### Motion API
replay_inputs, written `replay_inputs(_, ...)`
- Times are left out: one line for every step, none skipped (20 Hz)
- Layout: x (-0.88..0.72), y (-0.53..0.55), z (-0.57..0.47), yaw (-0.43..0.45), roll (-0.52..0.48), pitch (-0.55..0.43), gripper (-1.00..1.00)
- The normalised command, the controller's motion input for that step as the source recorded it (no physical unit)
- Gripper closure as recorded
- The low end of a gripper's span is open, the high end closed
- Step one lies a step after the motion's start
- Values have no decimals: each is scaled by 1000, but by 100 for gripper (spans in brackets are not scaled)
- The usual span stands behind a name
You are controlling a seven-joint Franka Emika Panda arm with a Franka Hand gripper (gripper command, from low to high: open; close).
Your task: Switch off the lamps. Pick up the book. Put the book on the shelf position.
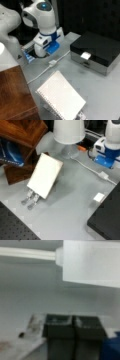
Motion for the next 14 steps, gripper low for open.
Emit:
replay_inputs(-61, -104, 304, 45, 91, -125, 100)
replay_inputs(-67, -96, 273, 50, 87, -109, 100)
replay_inputs(-77, -88, 256, 56, 73, -61, 100)
replay_inputs(-80, -82, 241, 60, 58, -29, 100)
replay_inputs(-80, -75, 208, 63, 50, -8, 100)
replay_inputs(-65, -77, 176, 75, 37, 3, 100)
replay_inputs(-50, -78, 138, 79, 31, 13, 100)
replay_inputs(-21, -81, 114, 81, 23, 26, 100)
replay_inputs(-4, -84, 84, 80, 21, 37, 100)
replay_inputs(16, -90, 70, 75, -1, 55, 100)
replay_inputs(28, -93, 55, 74, -7, 64, 100)
replay_inputs(36, -95, 45, 73, -9, 70, 100)
replay_inputs(43, -99, 59, 76, -8, 84, 100)
replay_inputs(51, -103, 90, 76, -5, 98, 100)
